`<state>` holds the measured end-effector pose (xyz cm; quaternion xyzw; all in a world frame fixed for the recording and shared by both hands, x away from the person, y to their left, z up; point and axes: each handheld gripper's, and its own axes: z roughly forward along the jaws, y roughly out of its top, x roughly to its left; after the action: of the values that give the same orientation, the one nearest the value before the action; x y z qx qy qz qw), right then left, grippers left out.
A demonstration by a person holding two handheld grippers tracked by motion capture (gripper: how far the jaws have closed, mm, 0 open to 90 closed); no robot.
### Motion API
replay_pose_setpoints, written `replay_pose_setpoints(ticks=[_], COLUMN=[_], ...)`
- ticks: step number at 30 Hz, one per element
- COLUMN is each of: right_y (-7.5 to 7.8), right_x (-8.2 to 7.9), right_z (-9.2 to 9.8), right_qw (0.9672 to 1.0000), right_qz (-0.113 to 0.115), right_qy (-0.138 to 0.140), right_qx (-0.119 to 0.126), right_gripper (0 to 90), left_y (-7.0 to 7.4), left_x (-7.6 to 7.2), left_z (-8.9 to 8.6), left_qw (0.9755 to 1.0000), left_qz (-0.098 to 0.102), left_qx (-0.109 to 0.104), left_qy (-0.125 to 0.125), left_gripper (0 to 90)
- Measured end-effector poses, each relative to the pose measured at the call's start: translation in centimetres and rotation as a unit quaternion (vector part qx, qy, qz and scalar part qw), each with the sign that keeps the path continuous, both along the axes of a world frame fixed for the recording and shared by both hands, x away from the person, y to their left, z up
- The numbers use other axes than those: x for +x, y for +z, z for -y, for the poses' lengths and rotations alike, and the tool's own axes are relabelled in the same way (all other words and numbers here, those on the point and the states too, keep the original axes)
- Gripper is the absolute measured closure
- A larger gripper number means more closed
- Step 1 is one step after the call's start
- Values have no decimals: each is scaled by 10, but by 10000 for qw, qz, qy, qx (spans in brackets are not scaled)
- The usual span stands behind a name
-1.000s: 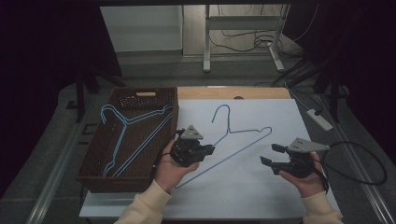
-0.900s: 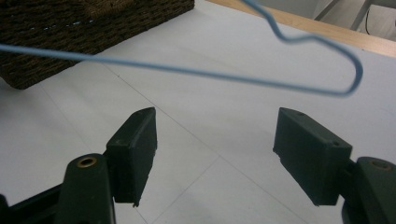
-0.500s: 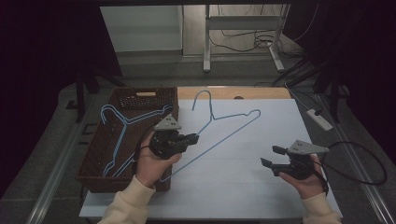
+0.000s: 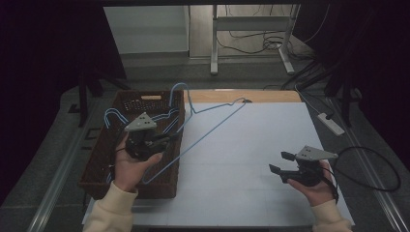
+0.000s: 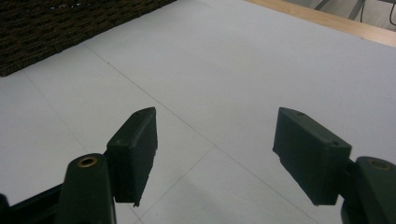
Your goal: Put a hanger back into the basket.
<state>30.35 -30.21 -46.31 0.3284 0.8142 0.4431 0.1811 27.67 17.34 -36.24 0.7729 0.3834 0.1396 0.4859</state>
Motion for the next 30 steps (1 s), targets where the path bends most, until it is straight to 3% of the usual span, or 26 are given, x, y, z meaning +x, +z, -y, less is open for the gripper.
replay_pose_setpoints(ticks=[10,18,30], right_y=[-3,-3,-4], right_x=[0,1,1], right_z=[0,2,1], right_qw=[10000,10000,10000], right_qz=[-50,-63,-73], right_qy=[4,-36,-26], right_qx=[-12,-2,-22], right_gripper=[312,309,305], left_y=[-3,-11,-26], left_x=[-6,-9,-9], left_z=[-40,-66,-113], left_qw=[9992,9975,9900], left_qz=[21,37,32], left_qx=[-33,82,156], left_qy=[399,705,1398], left_gripper=[873,873,873])
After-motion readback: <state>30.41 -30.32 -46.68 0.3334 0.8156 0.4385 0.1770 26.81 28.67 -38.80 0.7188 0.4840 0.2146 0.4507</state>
